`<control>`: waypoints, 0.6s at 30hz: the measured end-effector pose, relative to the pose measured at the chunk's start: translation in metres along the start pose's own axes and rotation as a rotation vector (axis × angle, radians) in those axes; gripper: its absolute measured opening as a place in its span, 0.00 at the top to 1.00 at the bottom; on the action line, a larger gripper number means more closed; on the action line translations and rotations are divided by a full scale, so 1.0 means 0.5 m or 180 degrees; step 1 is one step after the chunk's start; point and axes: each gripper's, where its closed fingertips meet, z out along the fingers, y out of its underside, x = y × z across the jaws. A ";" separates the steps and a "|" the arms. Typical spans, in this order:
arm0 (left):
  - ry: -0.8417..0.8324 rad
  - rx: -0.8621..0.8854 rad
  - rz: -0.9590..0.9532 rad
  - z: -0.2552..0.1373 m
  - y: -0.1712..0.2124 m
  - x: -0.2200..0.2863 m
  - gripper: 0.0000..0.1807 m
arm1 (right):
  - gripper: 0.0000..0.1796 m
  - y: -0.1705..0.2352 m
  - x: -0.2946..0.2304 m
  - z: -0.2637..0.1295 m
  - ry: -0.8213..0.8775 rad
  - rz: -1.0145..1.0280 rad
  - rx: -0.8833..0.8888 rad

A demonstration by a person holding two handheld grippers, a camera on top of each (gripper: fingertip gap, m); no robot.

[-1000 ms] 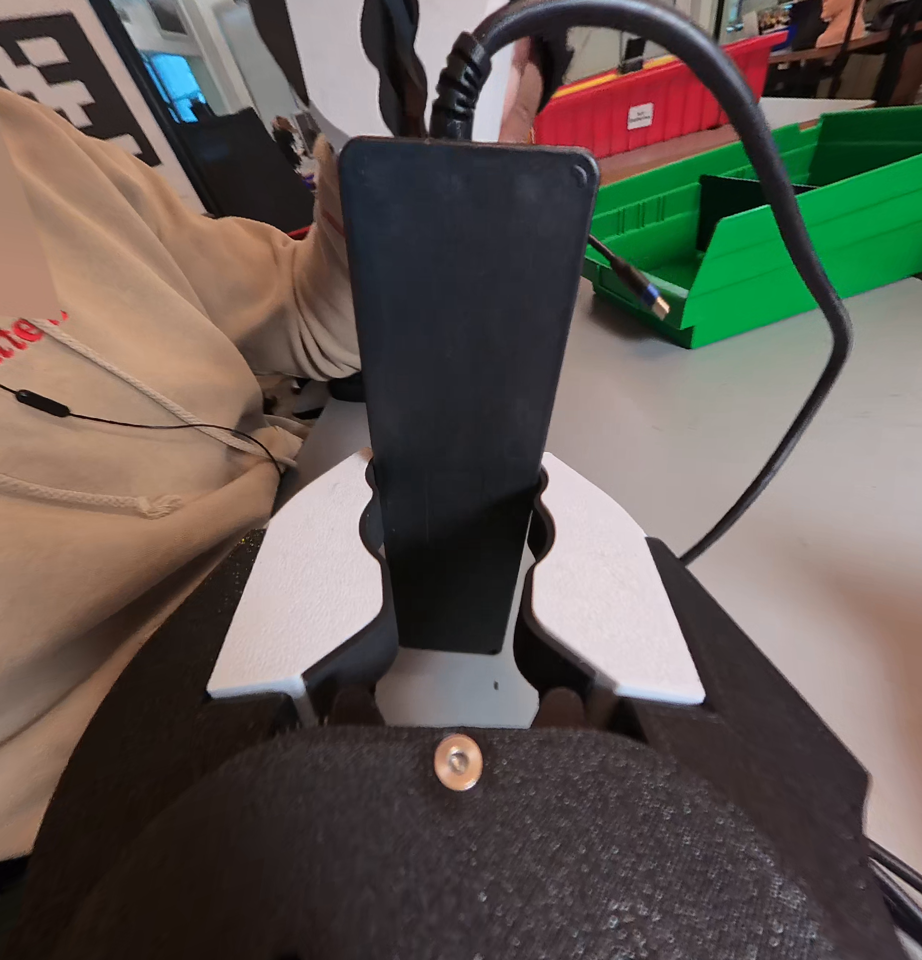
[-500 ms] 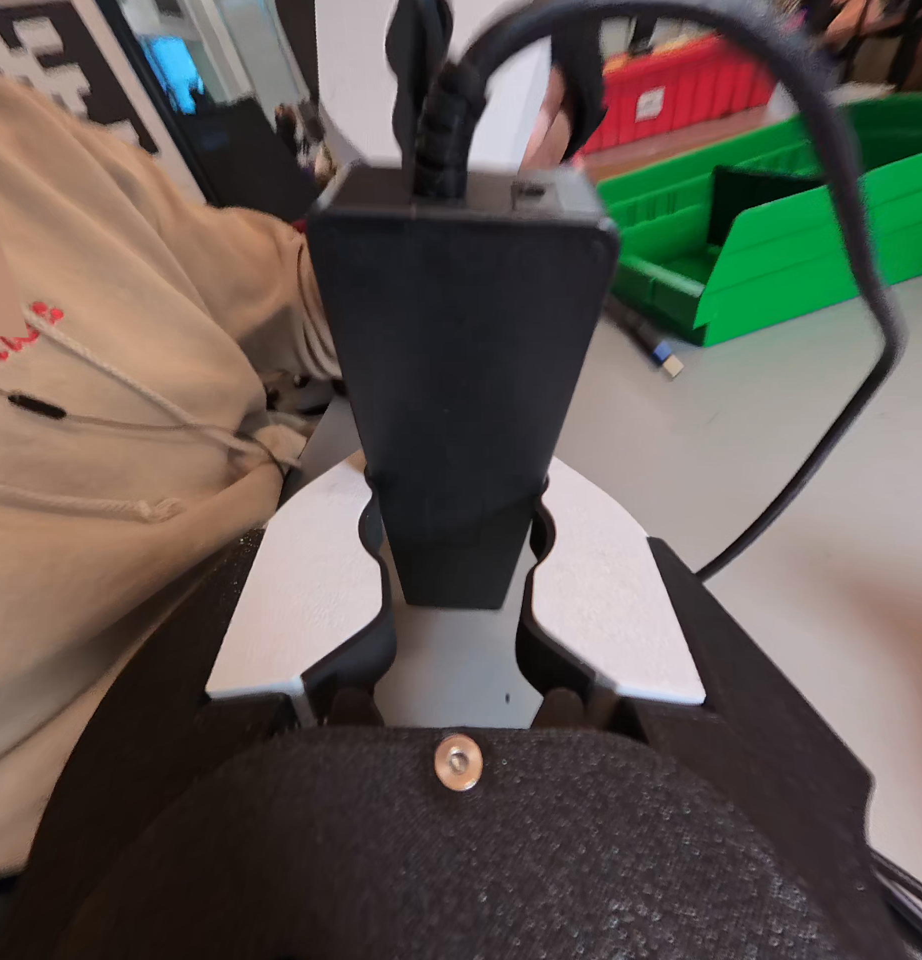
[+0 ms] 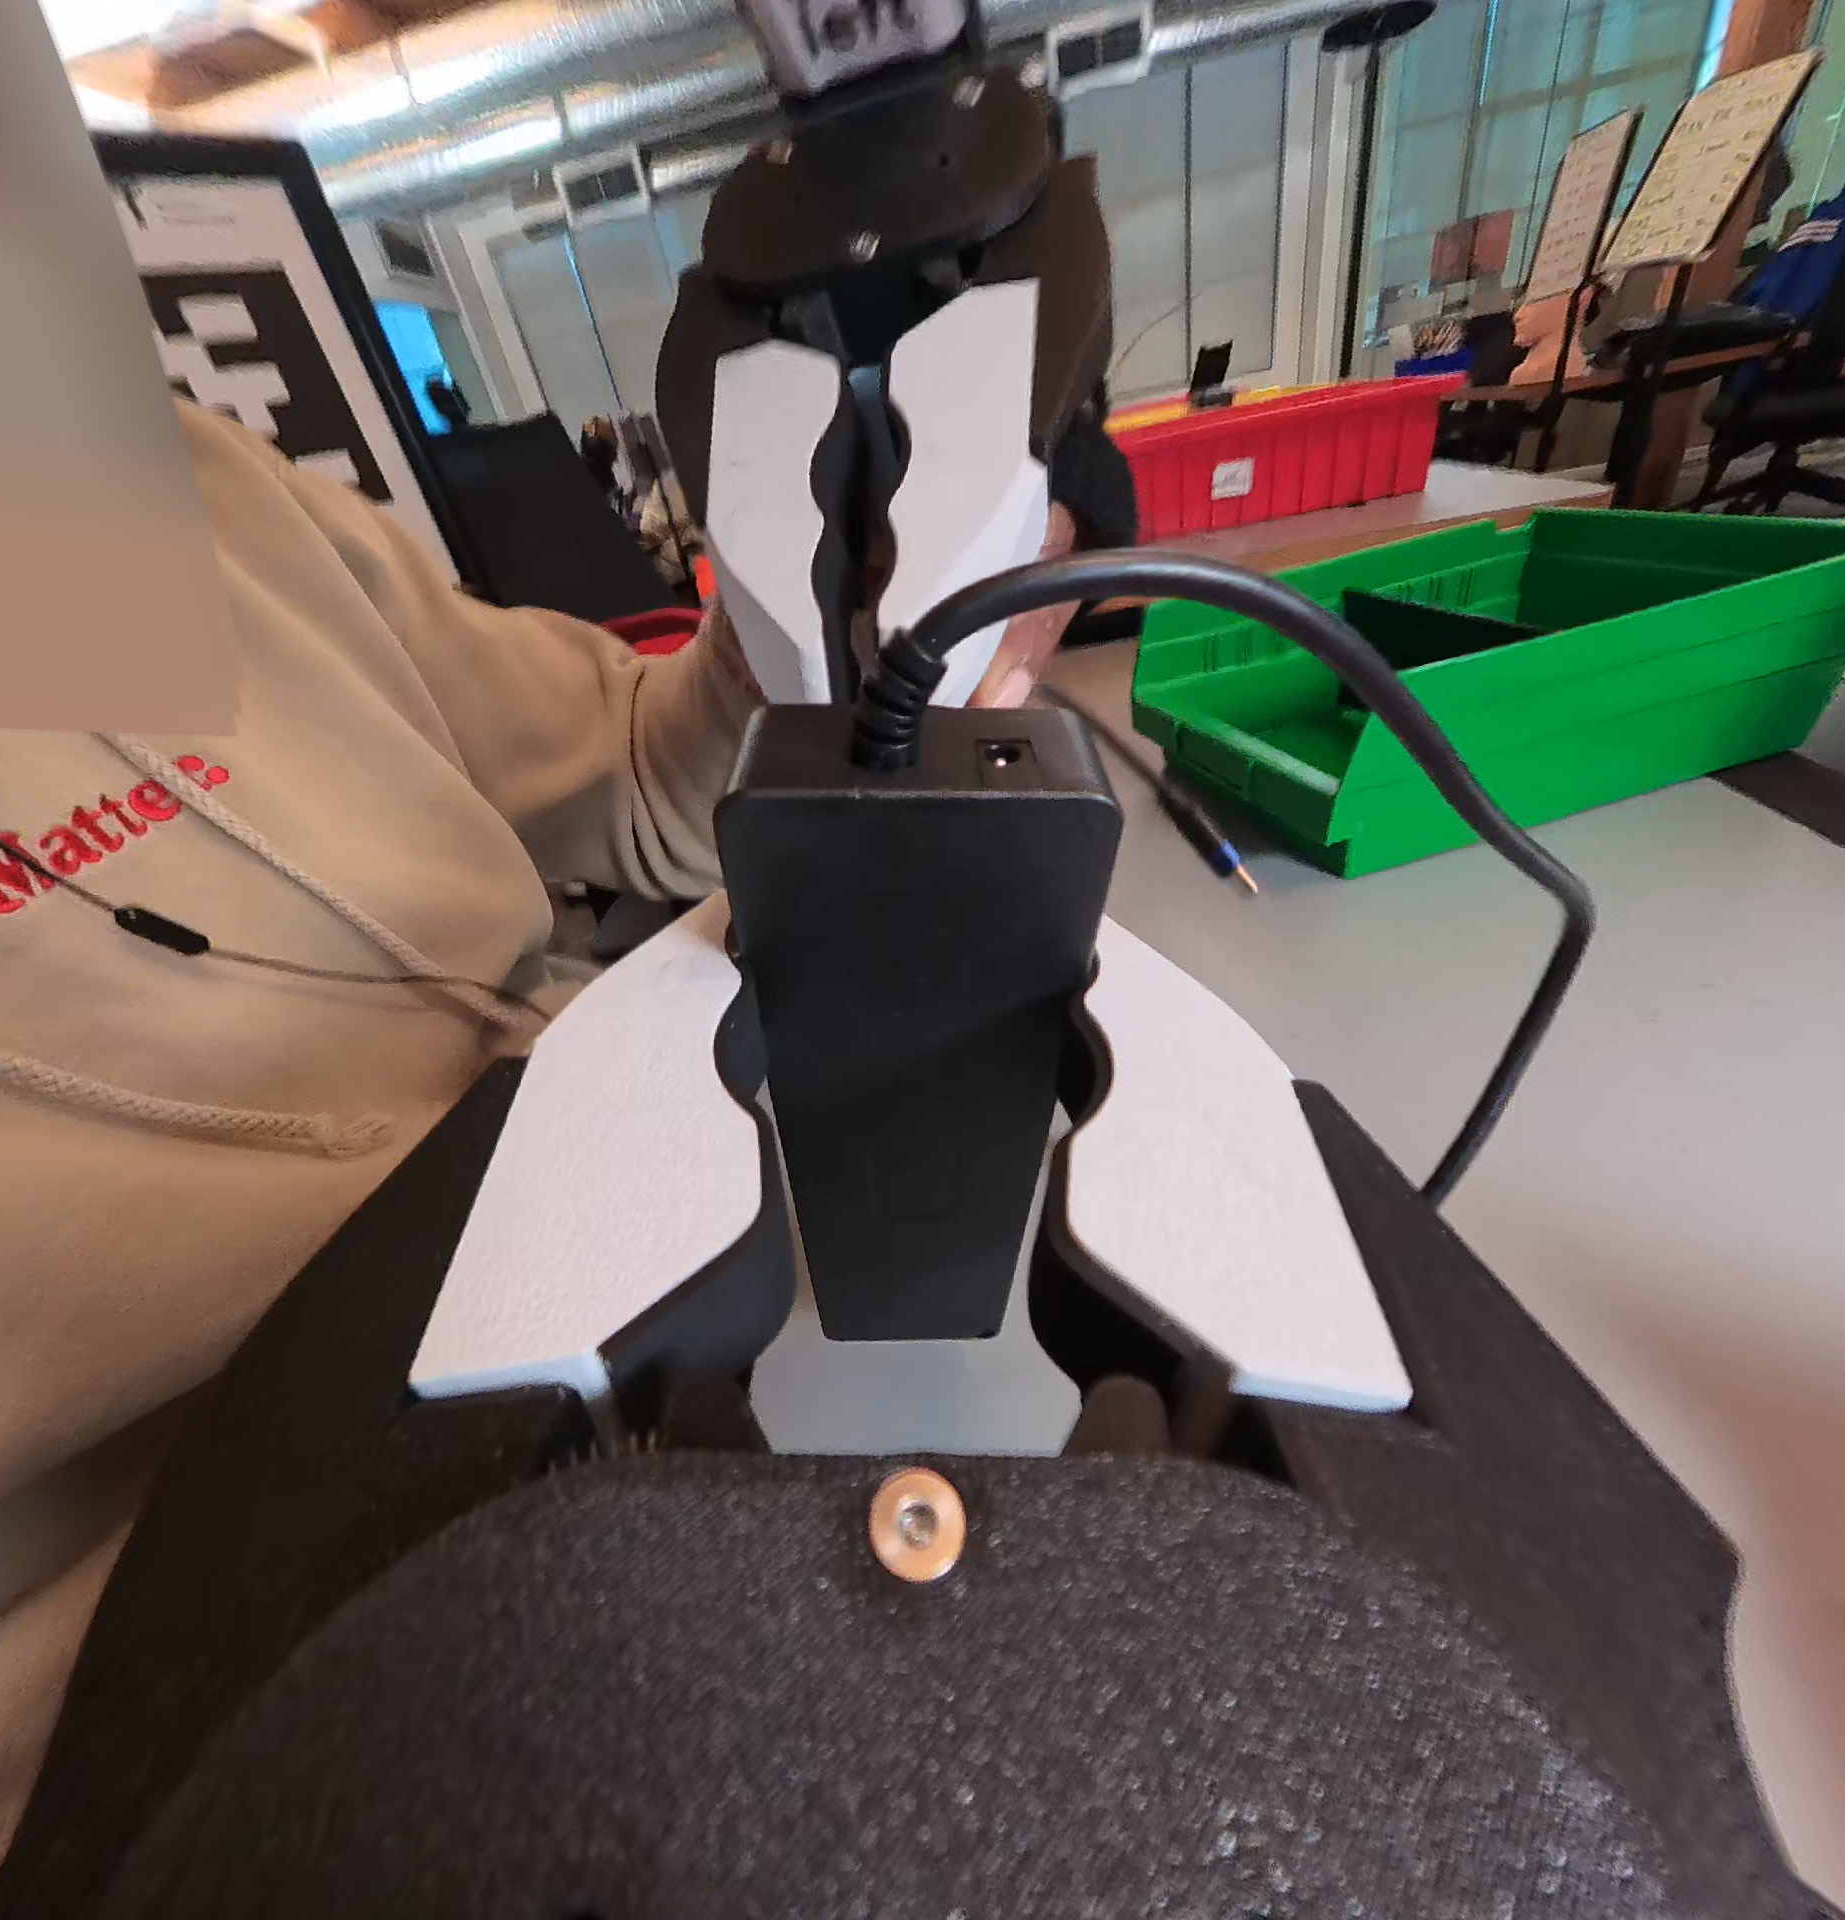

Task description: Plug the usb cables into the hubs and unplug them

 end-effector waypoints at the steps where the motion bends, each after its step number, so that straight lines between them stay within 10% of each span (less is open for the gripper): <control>1: 0.0069 -0.0006 -0.0005 0.001 0.001 0.006 0.97 | 0.70 0.006 -0.004 0.003 -0.0016 -0.0040 -0.0061; 18: 0.0079 0.0016 -0.0209 0.026 0.021 0.001 0.97 | 0.70 0.029 0.008 0.006 0.0010 0.0037 -0.0141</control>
